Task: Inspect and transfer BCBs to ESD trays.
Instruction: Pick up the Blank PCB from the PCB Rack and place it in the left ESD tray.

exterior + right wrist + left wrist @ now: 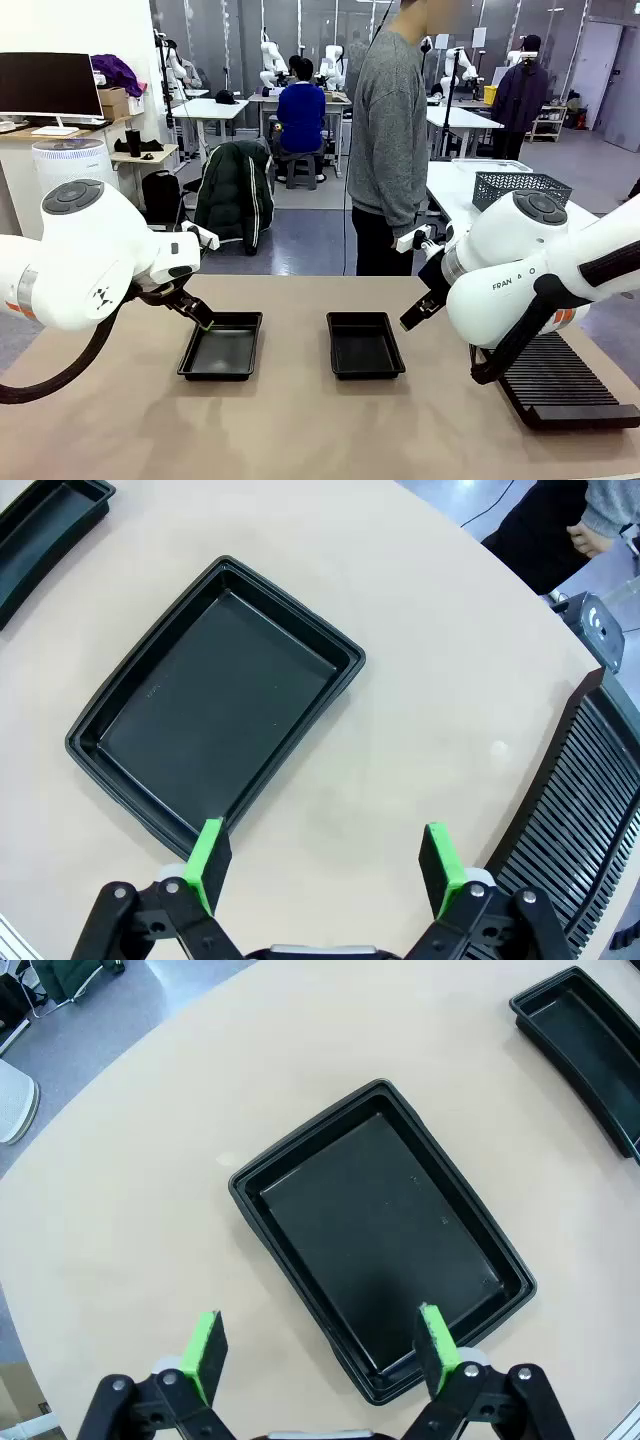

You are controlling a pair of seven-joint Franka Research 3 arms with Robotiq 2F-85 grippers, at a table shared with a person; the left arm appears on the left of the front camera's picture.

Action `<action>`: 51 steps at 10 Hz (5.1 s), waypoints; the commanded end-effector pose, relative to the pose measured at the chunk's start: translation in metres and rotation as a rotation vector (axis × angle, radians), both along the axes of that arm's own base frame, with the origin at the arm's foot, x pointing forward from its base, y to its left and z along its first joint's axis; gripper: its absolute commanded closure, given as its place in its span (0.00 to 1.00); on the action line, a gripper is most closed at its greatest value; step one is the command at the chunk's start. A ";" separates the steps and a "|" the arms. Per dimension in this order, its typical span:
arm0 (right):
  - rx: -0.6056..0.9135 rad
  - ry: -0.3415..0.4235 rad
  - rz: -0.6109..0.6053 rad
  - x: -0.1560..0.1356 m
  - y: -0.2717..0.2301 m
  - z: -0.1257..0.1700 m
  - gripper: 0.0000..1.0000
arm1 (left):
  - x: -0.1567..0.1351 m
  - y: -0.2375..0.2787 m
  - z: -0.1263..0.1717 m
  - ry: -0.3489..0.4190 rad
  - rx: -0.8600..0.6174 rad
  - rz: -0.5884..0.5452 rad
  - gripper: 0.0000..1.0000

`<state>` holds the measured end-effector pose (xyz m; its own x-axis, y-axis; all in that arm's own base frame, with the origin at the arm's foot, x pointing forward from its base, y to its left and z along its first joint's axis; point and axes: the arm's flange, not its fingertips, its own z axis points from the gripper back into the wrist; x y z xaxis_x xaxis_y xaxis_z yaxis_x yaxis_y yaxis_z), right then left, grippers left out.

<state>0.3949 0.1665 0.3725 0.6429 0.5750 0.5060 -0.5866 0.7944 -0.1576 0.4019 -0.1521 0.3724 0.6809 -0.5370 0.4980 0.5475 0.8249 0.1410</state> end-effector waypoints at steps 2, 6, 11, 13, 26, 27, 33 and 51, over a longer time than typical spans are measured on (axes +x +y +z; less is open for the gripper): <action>0.000 0.000 0.000 0.000 0.000 0.000 0.00 | 0.000 0.000 0.000 0.000 0.000 0.000 0.00; 0.000 0.000 0.000 0.000 0.000 0.000 0.00 | 0.000 0.000 0.000 0.000 0.000 0.000 0.00; 0.000 0.000 0.000 0.000 0.000 0.000 0.00 | 0.000 0.000 0.000 0.000 0.000 0.000 0.00; -0.001 0.000 0.000 0.000 0.000 0.000 0.00 | -0.001 -0.002 0.000 0.000 0.001 -0.003 0.00; 0.704 0.368 -0.109 -0.067 -0.200 0.171 0.00 | -0.082 0.172 0.167 0.354 -0.878 -0.028 0.00; 0.786 0.412 -0.123 -0.065 -0.220 0.166 0.00 | -0.077 0.184 0.165 0.403 -0.936 -0.038 0.00; 1.180 0.641 -0.106 -0.045 -0.306 0.135 0.00 | -0.078 0.248 0.135 0.565 -1.239 -0.060 0.00; 1.364 0.849 -0.125 -0.007 -0.391 0.067 0.00 | -0.072 0.286 0.081 0.676 -1.359 -0.128 0.00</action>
